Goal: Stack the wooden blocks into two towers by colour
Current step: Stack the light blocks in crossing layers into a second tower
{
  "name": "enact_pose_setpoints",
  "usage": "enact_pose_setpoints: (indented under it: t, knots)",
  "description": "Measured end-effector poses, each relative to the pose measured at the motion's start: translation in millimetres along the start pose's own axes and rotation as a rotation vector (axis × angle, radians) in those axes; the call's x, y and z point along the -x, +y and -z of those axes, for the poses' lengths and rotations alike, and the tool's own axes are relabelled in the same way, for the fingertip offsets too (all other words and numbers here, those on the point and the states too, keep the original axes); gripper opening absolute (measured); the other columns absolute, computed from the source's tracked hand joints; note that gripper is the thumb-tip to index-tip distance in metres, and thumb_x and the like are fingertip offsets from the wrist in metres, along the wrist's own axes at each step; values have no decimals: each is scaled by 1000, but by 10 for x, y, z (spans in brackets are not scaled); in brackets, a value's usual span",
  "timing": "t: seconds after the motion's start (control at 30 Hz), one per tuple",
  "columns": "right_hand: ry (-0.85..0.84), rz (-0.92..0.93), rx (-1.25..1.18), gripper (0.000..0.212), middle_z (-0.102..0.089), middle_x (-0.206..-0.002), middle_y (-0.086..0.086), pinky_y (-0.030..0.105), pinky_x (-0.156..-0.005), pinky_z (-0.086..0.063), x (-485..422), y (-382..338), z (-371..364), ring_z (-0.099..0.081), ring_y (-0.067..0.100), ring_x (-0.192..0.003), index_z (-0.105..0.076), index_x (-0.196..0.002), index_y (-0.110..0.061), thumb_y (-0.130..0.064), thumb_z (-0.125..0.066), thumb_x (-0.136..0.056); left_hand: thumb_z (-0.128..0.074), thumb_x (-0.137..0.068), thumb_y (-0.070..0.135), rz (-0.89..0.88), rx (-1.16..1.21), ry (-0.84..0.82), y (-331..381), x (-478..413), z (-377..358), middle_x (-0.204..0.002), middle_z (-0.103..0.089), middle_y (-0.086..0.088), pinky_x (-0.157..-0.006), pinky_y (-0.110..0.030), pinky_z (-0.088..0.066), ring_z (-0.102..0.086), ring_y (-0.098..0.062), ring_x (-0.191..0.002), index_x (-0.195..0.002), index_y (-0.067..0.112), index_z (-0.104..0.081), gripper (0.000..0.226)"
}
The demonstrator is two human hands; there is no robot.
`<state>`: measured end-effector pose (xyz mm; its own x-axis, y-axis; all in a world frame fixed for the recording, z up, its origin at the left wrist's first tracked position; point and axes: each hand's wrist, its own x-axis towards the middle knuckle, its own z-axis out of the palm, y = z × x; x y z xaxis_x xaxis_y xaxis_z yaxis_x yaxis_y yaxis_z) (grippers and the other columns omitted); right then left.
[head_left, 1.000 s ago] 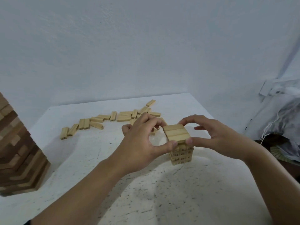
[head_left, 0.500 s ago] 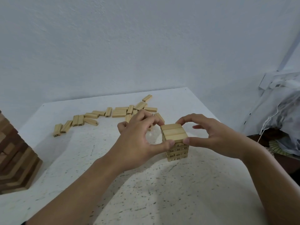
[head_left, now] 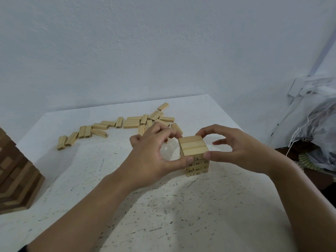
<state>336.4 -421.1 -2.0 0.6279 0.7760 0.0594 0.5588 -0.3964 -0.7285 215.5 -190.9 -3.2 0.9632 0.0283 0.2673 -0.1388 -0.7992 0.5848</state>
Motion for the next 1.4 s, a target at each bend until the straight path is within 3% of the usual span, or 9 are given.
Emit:
enact_pose_setpoints:
  t: [0.4,0.87,0.97,1.13,1.4]
  knots:
    - [2,11,-30,45,-60,-127,-30,32,-104,-45,20,-37,6,-49,-4,-127,-59,-126,-42,-52,-69,-83,-57,-63,87,-1,4,4,0,-11,-7,-117,-44,28,-102,-26,-21,-43,10,-114,-107,53,-54,56]
    - [78,37,-55,59,-60,-129,-28,30,-103,-48,38,-53,20,-51,0,-129,-58,-130,-42,-64,-69,-76,-62,-63,88,2,-2,13,17,-1,17,-115,-44,28,-100,-29,-24,-43,10,-114,-110,55,-53,58]
    - [70,31,-55,52,-59,-130,-30,26,-103,-47,37,-44,9,-50,-3,-128,-58,-130,-44,-60,-71,-82,-67,-64,87,3,7,14,23,1,14,-116,-45,27,-100,-31,-24,-43,9,-114,-108,53,-55,56]
    - [60,19,-36,49,-57,-129,-32,25,-103,-45,44,-56,-6,-48,-5,-128,-59,-127,-45,-54,-70,-80,-58,-62,88,-4,1,20,20,-2,2,-117,-45,27,-101,-28,-23,-43,9,-115,-106,53,-55,56]
    - [59,31,-46,46,-60,-128,-28,33,-105,-47,45,-75,-2,-50,0,-129,-62,-125,-42,-52,-70,-81,-58,-62,89,-6,7,19,19,-2,6,-116,-46,28,-102,-28,-21,-45,8,-114,-106,55,-54,56]
